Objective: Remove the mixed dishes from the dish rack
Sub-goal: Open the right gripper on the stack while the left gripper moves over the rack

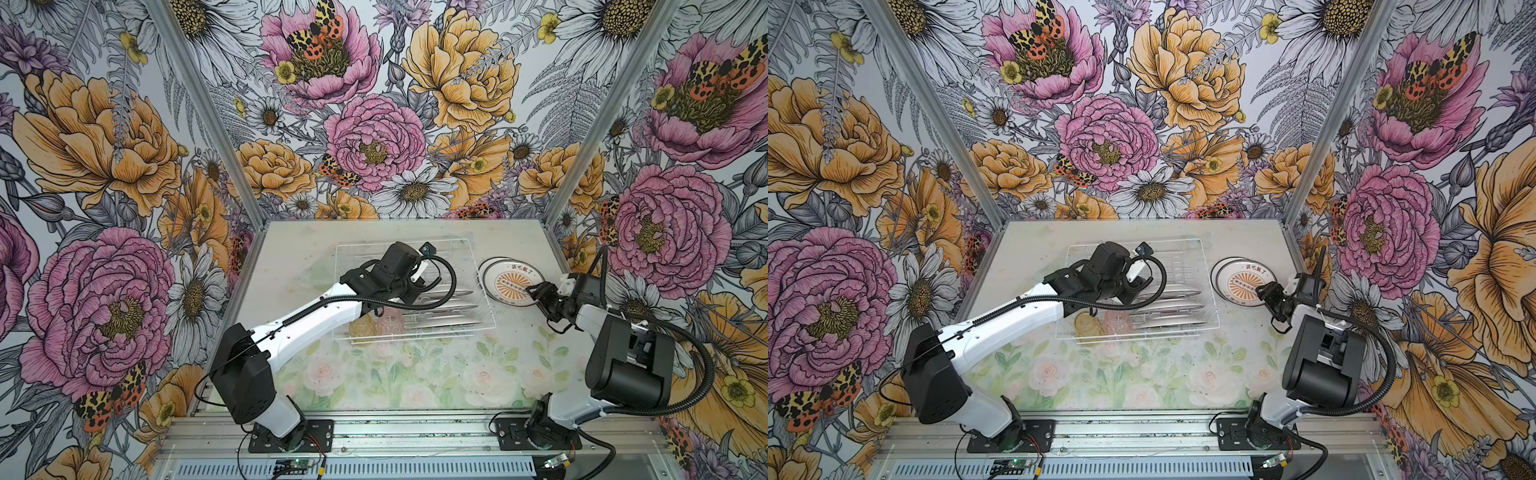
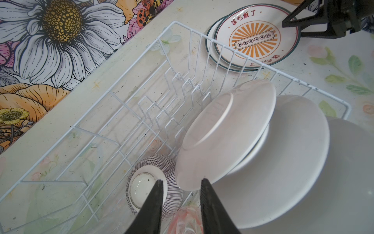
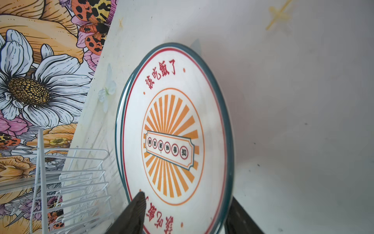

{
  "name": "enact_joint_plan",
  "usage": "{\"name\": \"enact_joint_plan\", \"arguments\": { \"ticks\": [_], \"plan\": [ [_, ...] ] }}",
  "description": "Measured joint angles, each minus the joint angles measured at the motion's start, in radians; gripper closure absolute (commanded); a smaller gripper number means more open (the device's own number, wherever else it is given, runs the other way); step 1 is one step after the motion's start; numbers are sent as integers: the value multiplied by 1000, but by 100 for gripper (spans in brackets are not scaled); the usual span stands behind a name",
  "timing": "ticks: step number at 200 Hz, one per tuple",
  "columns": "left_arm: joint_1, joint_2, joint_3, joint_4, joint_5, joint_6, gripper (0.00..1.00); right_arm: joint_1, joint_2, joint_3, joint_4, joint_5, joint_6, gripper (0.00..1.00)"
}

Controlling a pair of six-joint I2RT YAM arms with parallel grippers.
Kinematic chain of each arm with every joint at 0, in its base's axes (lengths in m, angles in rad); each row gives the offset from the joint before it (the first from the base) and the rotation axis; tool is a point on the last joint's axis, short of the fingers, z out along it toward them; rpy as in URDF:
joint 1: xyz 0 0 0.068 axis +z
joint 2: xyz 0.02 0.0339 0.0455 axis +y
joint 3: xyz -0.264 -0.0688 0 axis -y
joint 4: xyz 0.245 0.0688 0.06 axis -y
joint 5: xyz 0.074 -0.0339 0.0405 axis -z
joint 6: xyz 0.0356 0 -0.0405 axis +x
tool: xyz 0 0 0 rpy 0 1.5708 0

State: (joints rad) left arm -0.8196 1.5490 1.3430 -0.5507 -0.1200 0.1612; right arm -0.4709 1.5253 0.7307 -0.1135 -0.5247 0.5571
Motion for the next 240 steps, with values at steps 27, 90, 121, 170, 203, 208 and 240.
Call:
{"name": "enact_joint_plan", "arguments": {
  "ticks": [27,90,121,170,203,208,240],
  "plan": [
    [-1,0,0,0,0,0,67,8,-11,10,-53,50,-39,35],
    [-3,0,0,-4,0,0,67,44,23,75,-116,146,-96,30],
    [-10,0,0,-4,1,0,67,69,49,101,-122,180,-105,30],
    [-67,23,0,-17,3,56,69,78,18,101,-141,190,-105,31],
    [-119,45,6,-26,-4,104,67,80,-61,101,-141,175,-104,31],
    [-124,51,11,-28,-4,110,67,84,-72,101,-141,173,-103,31],
    [-130,87,47,-31,-18,136,67,96,-106,101,-141,161,-103,31]
  ]
}}
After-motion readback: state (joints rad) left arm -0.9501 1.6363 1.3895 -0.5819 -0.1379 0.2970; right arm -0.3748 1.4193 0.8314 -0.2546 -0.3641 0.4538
